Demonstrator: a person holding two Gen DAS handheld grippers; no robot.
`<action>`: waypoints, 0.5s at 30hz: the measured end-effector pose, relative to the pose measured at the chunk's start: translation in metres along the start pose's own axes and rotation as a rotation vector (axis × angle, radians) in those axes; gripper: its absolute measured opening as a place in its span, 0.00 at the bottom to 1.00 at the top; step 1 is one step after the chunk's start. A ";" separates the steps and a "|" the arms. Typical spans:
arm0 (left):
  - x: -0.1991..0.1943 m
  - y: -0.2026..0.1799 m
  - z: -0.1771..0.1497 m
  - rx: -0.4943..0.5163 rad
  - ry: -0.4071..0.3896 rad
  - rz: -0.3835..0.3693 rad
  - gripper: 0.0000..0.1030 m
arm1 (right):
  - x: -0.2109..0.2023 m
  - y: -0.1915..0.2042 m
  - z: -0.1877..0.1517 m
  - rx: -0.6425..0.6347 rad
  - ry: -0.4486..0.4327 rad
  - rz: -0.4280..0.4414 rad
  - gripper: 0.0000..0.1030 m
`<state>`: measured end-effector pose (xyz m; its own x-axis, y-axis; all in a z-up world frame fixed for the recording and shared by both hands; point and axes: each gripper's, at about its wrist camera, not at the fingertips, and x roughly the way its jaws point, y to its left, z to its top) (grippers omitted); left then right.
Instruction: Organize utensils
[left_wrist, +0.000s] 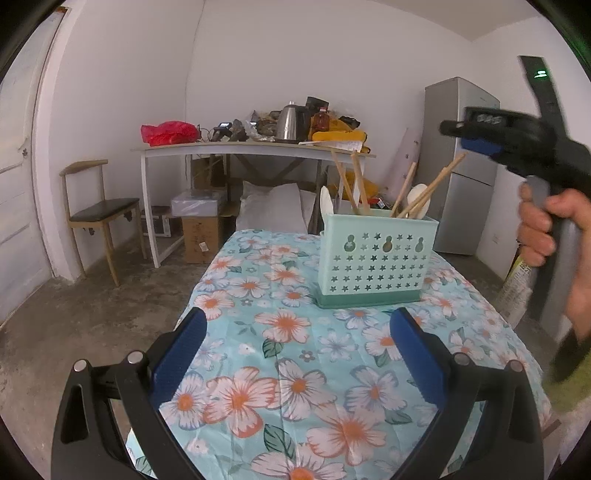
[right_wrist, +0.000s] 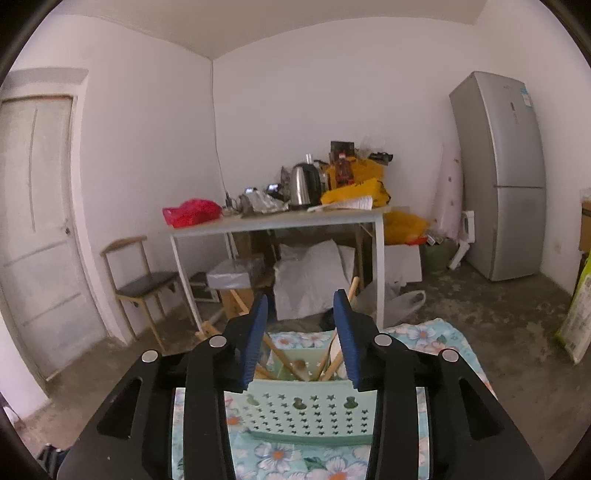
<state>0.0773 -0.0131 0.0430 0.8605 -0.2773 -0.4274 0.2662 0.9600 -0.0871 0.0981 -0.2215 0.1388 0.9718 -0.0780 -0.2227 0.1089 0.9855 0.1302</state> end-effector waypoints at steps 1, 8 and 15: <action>-0.002 -0.001 0.001 0.001 -0.003 0.004 0.95 | -0.006 -0.001 0.000 0.010 -0.005 0.002 0.37; -0.012 -0.003 0.008 -0.006 -0.011 0.030 0.95 | -0.054 -0.013 -0.015 0.102 0.003 -0.010 0.44; -0.018 -0.008 0.012 -0.025 0.002 0.059 0.95 | -0.073 -0.009 -0.057 0.093 0.147 -0.159 0.64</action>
<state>0.0651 -0.0160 0.0620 0.8732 -0.2206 -0.4346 0.2045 0.9753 -0.0840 0.0143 -0.2162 0.0984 0.9007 -0.2013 -0.3851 0.2832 0.9440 0.1690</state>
